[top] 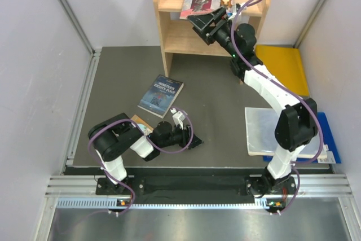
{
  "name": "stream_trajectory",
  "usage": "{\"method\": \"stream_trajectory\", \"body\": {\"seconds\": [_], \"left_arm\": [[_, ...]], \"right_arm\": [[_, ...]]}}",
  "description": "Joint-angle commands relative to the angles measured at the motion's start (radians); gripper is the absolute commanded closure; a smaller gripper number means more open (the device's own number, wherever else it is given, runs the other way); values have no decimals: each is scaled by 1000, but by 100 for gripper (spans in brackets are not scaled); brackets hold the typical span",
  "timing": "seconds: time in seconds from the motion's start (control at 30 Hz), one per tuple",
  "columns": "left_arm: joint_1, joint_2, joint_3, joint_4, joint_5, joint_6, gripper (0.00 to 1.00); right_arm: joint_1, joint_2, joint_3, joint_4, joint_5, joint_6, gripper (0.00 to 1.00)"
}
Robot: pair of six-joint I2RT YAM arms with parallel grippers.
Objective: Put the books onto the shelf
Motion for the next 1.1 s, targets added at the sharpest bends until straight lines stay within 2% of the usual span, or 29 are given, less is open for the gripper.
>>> {"method": "stream_trajectory", "body": {"seconds": [0.0,0.2,0.57,0.63,0.67,0.7,0.77,0.8,0.87,0.9,0.93,1.07], "left_arm": [[-4,15,13,-2,8,14,42],[-4,26,22,-5,14,14,42],[-4,40,32,-9,18,11,42],[-4,43,35,-9,20,11,42],[-4,43,35,-11,20,11,42],[-4,47,36,-11,23,11,42],[-4,51,41,-11,28,10,42],[-4,52,41,-11,28,10,42],[-4,49,41,-11,28,10,42],[-4,51,41,-11,28,10,42],[-4,49,39,-12,28,11,42],[-4,49,41,-14,28,11,42]], "right_arm": [[-4,-48,-38,119,-74,-42,0],[27,-139,-78,30,-66,-223,0],[101,-243,-200,-131,-3,-398,0],[145,-249,-184,-178,50,-501,6],[166,-251,-159,-216,73,-542,10],[209,-246,-139,-241,92,-634,26],[248,-207,-43,-331,152,-712,47],[275,-185,-1,-368,167,-781,74],[295,-101,146,-483,213,-855,95],[297,-69,199,-522,228,-875,100],[299,-35,302,-554,230,-895,100],[302,120,497,-688,251,-964,100]]}}
